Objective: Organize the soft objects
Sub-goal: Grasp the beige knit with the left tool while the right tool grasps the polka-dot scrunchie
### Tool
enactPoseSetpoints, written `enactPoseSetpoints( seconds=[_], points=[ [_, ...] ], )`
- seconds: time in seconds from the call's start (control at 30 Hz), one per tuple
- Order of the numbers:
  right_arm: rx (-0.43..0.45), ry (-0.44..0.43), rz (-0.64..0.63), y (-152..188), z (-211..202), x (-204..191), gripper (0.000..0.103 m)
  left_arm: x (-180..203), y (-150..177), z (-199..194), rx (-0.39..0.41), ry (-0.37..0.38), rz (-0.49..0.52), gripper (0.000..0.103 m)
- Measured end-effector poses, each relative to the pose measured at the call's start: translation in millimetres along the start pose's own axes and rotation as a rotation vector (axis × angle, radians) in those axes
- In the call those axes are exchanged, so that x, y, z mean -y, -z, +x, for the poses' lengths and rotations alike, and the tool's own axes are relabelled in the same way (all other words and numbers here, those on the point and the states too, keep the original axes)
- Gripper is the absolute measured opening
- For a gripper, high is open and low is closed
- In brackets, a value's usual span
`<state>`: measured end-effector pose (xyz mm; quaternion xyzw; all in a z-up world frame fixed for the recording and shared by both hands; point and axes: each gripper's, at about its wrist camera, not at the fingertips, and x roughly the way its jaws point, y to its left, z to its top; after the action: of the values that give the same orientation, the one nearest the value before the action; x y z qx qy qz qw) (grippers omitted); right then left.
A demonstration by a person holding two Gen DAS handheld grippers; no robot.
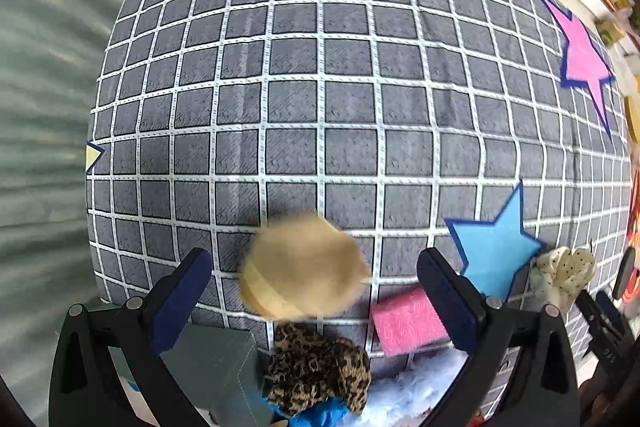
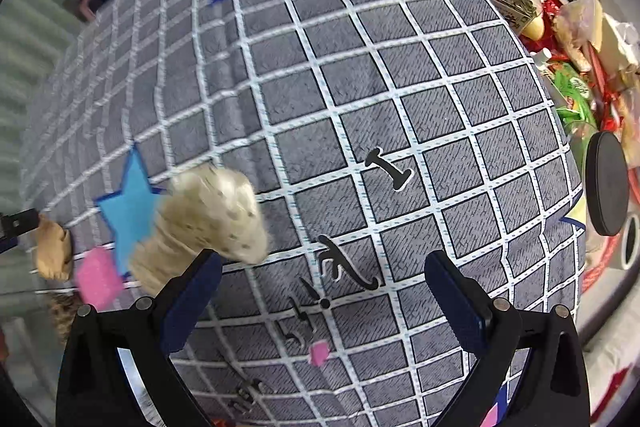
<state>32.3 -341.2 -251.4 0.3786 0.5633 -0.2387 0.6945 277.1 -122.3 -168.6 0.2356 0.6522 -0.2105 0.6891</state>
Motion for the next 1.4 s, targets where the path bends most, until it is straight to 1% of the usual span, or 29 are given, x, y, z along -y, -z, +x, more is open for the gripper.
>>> enactPoseSetpoints(
  seconds=[0.07,0.13,0.17,0.23,0.27,0.33,0.4,0.47,0.53,0.57,0.63,0.67,0.77,0.8,0.83,0.93,0.97,1.03,1.07,1.1,1.13,1.17,1.2,1.23,1.27,1.3,1.33,1.37,1.4],
  points=[
    [0.003,-0.045,-0.024,0,-7,-4,0.102,2,6,5,-0.025,-0.006,0.001,0.103],
    [-0.003,-0.078,-0.055,-2,-8,-20,0.102,6,14,11,-0.032,-0.032,-0.011,0.103],
    [-0.007,-0.088,-0.077,-1,-8,-29,0.102,5,19,16,-0.041,-0.04,-0.022,0.103],
    [-0.009,-0.096,-0.127,1,-4,-58,0.102,1,24,27,-0.069,-0.033,-0.049,0.103],
    [-0.007,-0.093,-0.152,-2,-1,-63,0.102,-4,22,36,-0.076,-0.035,-0.061,0.103],
    [-0.011,-0.075,-0.192,-3,9,-74,0.102,-6,29,48,-0.082,-0.043,-0.092,0.103],
    [-0.055,-0.06,-0.209,0,25,-86,0.102,-10,34,59,-0.096,-0.053,-0.124,0.103],
    [-0.107,-0.023,-0.221,3,45,-97,0.102,-16,50,77,-0.113,-0.032,-0.156,0.103],
    [-0.14,0.022,-0.238,6,59,-106,0.102,-20,57,89,-0.123,-0.027,-0.164,0.103],
    [-0.153,0.038,-0.247,8,65,-109,0.103,-16,63,97,-0.127,-0.025,-0.162,0.103],
    [-0.148,0.09,-0.284,11,69,-116,0.103,-16,69,104,-0.127,-0.011,-0.163,0.103],
    [-0.142,0.102,-0.296,13,70,-120,0.103,-14,69,107,-0.127,0.007,-0.169,0.103],
    [-0.121,0.095,-0.282,19,73,-120,0.103,-22,75,120,-0.14,0.062,-0.19,0.103],
    [-0.116,0.095,-0.277,20,74,-121,0.103,-27,64,124,-0.15,0.084,-0.204,0.103],
    [-0.113,0.095,-0.272,21,75,-124,0.103,-31,61,127,-0.158,0.099,-0.22,0.103],
    [-0.112,0.093,-0.274,20,72,-118,0.103,-44,63,144,-0.169,0.099,-0.216,0.103],
    [-0.108,0.093,-0.277,19,67,-108,0.103,-44,63,145,-0.171,0.099,-0.215,0.103],
    [-0.1,0.092,-0.284,24,70,-116,0.103,-42,59,143,-0.173,0.098,-0.218,0.103],
    [-0.098,0.091,-0.282,22,59,-107,0.103,-39,51,140,-0.178,0.098,-0.211,0.103],
    [-0.096,0.091,-0.282,23,57,-105,0.103,-39,51,142,-0.185,0.098,-0.208,0.103],
    [-0.094,0.091,-0.282,25,54,-105,0.103,-38,38,136,-0.188,0.098,-0.212,0.103],
    [-0.092,0.091,-0.281,27,53,-105,0.103,-38,32,135,-0.183,0.098,-0.212,0.102],
    [-0.095,0.093,-0.28,29,52,-105,0.102,-33,29,128,-0.173,0.097,-0.207,0.097],
    [-0.095,0.095,-0.279,30,51,-104,0.097,-20,16,107,-0.153,0.092,-0.188,0.088],
    [-0.085,0.095,-0.279,32,45,-104,0.084,-16,16,101,-0.135,0.087,-0.166,0.081],
    [-0.07,0.092,-0.284,33,39,-103,0.075,-10,16,94,-0.108,0.081,-0.126,0.059],
    [-0.056,0.089,-0.296,34,33,-103,0.055,-5,17,89,-0.097,0.075,-0.097,0.032],
    [-0.05,0.083,-0.31,34,30,-102,0.037,1,16,85,-0.093,0.059,-0.055,0.028],
    [-0.055,0.066,-0.311,34,28,-101,0.032,4,17,80,-0.086,0.05,-0.036,0.026]
  ],
)
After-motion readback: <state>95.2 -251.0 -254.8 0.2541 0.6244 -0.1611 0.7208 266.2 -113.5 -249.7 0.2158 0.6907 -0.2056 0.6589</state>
